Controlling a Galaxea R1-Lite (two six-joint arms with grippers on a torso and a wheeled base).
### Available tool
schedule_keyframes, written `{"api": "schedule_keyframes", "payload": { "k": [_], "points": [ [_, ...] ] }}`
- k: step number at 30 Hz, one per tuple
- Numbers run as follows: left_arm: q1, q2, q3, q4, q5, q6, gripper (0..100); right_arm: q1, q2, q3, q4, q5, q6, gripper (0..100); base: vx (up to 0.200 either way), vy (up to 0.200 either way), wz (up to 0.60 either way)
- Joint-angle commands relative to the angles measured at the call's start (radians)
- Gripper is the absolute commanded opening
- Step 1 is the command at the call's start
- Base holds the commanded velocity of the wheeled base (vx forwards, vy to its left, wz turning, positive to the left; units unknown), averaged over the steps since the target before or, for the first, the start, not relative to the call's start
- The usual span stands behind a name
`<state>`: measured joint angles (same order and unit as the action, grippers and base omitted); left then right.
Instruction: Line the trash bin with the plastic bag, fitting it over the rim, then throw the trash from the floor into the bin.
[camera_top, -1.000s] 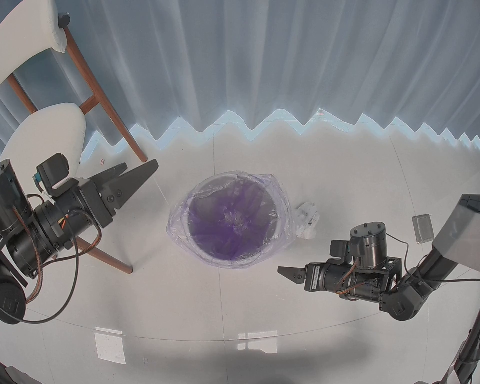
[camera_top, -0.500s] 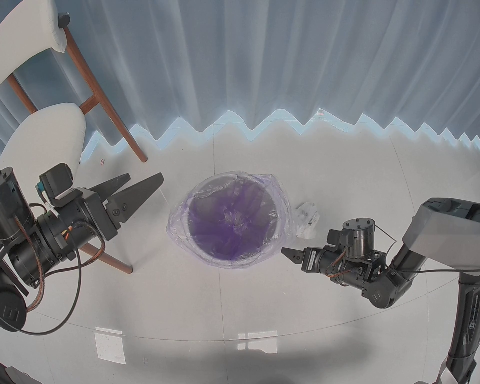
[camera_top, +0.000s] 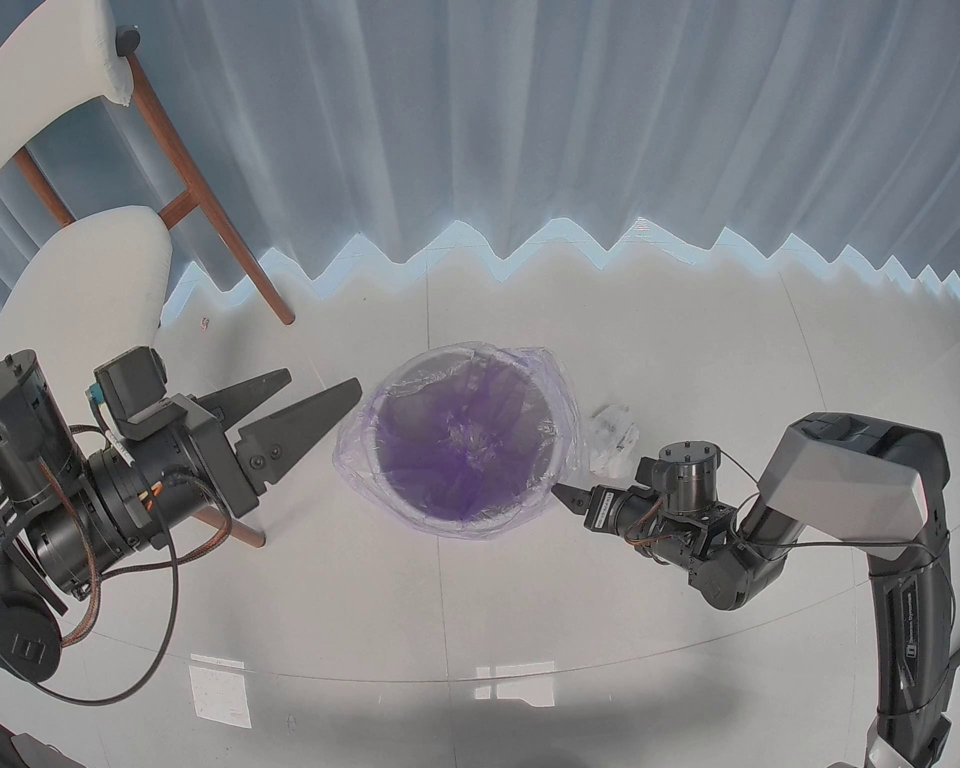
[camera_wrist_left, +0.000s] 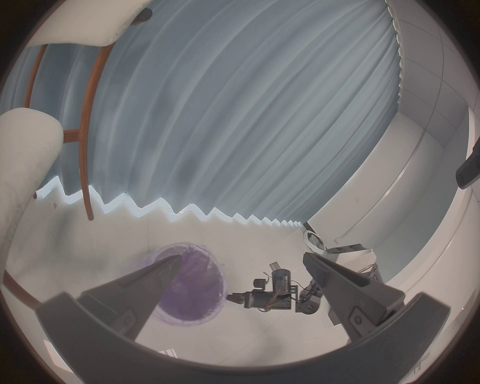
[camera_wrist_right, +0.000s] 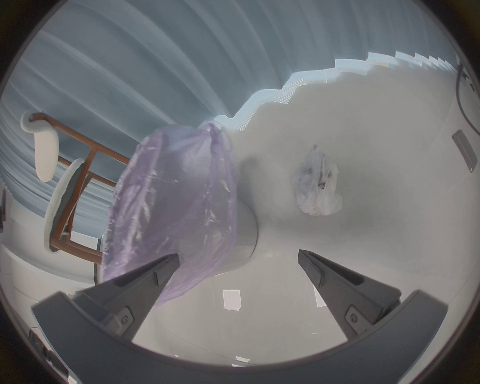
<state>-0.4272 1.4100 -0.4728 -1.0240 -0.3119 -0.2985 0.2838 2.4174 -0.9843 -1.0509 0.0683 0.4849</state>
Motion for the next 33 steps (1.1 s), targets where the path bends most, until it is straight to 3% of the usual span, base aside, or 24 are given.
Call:
{"api": "schedule_keyframes", "payload": {
  "k": [1,7,19,29,33],
  "points": [
    [-0.025,0.003,0.008,-0.002,0.001,-0.001,100,0.008,0.089,-0.060,-0.003,-0.024,0.008,100,0.000,0.000,0.00],
    [-0.027,0.004,0.011,0.004,0.002,-0.001,100,0.008,0.175,-0.154,-0.024,-0.061,0.006,100,0.000,0.000,0.00],
    [-0.027,0.007,0.025,0.009,0.004,0.030,100,0.006,0.249,-0.218,0.006,-0.067,0.006,100,0.000,0.000,0.00],
    [-0.033,0.007,0.031,0.009,0.004,0.030,100,0.005,0.246,-0.228,-0.005,-0.079,0.008,100,0.000,0.000,0.00],
    [-0.033,0.007,0.033,0.012,0.005,0.030,100,0.005,0.154,-0.168,-0.031,-0.079,0.006,100,0.000,0.000,0.00]
  ]
}}
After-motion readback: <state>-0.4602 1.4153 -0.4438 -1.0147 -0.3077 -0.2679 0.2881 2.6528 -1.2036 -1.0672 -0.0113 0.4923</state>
